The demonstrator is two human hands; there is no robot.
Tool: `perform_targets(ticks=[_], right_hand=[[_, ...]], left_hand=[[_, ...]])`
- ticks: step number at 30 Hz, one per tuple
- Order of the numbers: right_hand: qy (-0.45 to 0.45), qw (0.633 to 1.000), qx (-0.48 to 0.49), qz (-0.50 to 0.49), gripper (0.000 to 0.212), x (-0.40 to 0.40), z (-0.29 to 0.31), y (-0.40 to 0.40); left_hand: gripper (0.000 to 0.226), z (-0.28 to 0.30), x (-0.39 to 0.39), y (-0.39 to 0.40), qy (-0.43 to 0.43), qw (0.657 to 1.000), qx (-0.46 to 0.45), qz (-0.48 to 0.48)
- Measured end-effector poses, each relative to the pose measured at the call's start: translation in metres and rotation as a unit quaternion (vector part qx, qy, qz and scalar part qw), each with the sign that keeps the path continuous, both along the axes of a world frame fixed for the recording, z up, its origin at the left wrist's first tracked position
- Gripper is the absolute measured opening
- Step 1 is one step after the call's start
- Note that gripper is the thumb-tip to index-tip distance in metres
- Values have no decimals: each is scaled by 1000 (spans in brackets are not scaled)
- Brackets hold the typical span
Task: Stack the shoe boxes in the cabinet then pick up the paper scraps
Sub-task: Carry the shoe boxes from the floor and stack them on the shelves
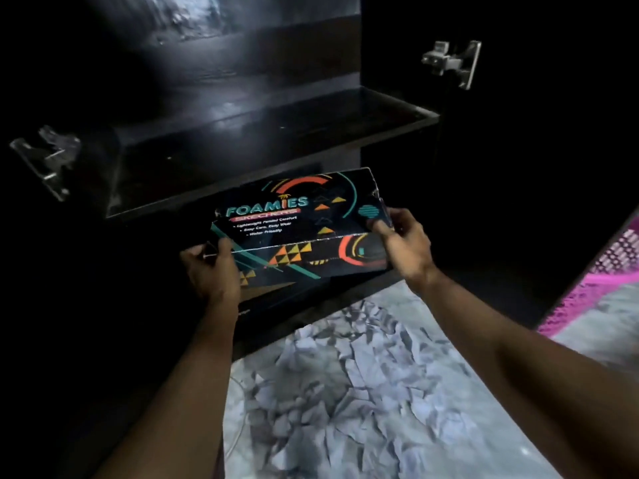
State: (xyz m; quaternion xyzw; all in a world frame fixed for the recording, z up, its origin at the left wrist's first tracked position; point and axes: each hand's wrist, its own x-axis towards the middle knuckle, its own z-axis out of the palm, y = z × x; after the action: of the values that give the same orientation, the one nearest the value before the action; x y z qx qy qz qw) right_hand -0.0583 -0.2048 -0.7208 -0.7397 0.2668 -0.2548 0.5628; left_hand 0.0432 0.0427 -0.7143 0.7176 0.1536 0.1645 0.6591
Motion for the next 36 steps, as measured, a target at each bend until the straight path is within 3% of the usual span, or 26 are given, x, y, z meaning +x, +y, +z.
perform_targets(ticks=[3,12,15,17,19,23,24,27,31,34,36], right_hand=[[-5,1000,15,21,41,57,1,18],[21,993,42,104,54,126,-37,50],[17,991,51,119,49,111,-44,51],[22,994,54,95,44,95,-48,46],[44,996,26,75,36,67,-53,36],[78,992,-6,94,27,-18,-65,15],[91,990,-17,103,23,-45,-70,9],[145,986,-40,78,26,-132,-78,-7],[180,982,-60,-15,12,-248,-94,-26],[174,970,-55,-163,12,-331,-113,-52],[160,948,-48,-270,9,-378,-118,-73]], left_hand=[[26,-6,19,15,-3,999,-21,46],[75,-39,58,37,14,995,72,61],[86,-46,49,32,26,997,15,75],[81,-49,33,25,41,995,-17,86],[70,-52,7,15,59,995,13,79],[78,-67,-40,-19,47,991,101,-69],[69,-72,-52,-33,25,987,104,-123],[11,-82,-97,-84,10,940,112,-321],[14,-94,-177,-149,1,829,141,-542],[27,-110,-242,-203,5,744,130,-656],[12,-121,-283,-237,17,689,140,-711]])
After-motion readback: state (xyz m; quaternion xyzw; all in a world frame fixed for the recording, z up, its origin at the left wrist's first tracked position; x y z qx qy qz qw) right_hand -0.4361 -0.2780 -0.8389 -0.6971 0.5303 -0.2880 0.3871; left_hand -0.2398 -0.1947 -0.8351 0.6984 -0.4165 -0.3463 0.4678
